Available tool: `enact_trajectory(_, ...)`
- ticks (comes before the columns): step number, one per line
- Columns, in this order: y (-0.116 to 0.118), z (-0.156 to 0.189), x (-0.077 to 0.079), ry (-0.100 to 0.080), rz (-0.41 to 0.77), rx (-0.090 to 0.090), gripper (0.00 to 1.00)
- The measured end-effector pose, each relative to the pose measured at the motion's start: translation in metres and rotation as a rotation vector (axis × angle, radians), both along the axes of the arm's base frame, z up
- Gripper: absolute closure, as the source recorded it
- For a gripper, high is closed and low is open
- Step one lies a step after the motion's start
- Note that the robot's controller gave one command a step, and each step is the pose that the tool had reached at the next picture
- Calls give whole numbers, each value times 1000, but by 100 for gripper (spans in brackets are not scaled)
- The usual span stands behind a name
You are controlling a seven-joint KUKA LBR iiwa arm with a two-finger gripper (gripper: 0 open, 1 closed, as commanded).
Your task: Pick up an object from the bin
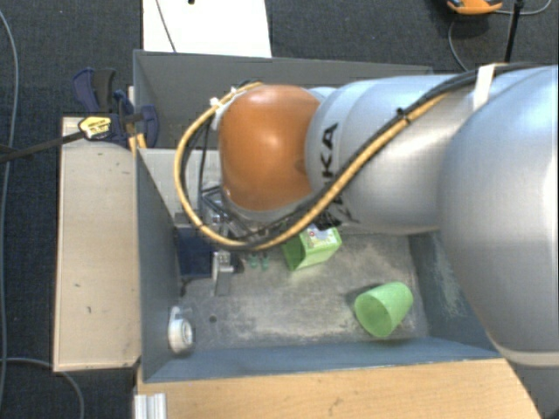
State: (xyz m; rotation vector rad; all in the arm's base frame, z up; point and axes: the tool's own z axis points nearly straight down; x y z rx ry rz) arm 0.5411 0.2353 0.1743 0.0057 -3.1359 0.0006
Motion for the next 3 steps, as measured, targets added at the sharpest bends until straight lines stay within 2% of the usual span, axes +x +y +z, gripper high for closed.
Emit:
enact_trajectory(1, -1, 5, 2, -8, -5, 2, 0)
enact_trajectory(2, -5, -32, 6, -14, -16, 5, 0)
enact_trajectory(3, -19, -93, 7, -9, -20, 4, 100)
